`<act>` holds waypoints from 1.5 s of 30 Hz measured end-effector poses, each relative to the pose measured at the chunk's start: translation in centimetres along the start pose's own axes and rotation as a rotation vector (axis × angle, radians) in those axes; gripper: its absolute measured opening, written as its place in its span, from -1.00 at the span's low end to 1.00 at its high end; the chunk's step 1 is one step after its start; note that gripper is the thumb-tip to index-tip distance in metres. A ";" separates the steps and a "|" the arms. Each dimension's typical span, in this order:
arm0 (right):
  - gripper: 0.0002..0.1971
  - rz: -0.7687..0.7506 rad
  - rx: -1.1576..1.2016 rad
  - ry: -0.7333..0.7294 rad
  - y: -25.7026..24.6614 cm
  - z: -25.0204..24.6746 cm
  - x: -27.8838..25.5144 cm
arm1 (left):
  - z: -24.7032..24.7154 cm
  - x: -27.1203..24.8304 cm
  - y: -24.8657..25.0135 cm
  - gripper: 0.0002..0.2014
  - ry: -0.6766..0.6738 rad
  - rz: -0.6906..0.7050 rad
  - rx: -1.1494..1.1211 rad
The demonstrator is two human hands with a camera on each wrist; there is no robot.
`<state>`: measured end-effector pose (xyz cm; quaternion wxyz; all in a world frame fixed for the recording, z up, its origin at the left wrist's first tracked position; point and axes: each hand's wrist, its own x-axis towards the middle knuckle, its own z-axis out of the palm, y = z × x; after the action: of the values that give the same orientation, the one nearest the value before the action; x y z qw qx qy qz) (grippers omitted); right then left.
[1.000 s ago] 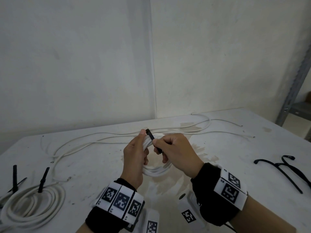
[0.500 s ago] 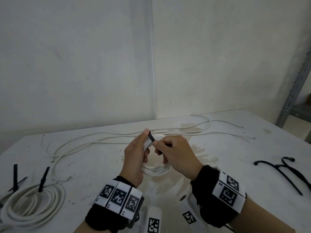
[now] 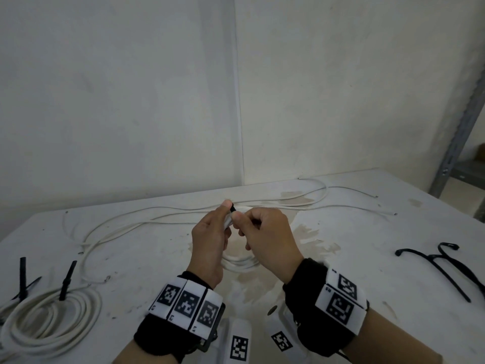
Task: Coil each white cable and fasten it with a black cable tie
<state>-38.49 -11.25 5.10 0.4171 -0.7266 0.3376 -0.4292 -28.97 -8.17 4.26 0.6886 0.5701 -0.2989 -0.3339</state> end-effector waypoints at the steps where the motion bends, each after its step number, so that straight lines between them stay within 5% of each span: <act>1: -0.71 -0.006 0.023 0.002 0.1 0.1 -0.1 | -0.1 0.0 0.0 -0.72 0.001 0.007 0.001; 20: -0.81 -0.060 0.048 -0.029 0.7 0.3 -0.8 | -0.7 -0.5 -0.2 -0.68 0.038 0.062 -0.049; 25: -0.84 -0.158 0.029 0.195 0.4 -1.0 -0.3 | -1.3 -0.1 0.0 -0.79 0.016 0.103 0.003; 35: -0.78 -0.053 0.004 -0.252 0.0 -2.1 2.5 | -1.5 -0.6 -0.2 -0.87 -0.105 0.135 0.147; 45: -0.73 -0.057 0.149 -0.006 -0.8 -2.0 3.4 | -0.6 -0.8 0.7 -0.84 -0.111 0.150 0.153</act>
<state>-38.81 -14.39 7.55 0.4585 -0.7041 0.2825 -0.4629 -28.93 -7.09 4.85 0.6485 0.5775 -0.4032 -0.2887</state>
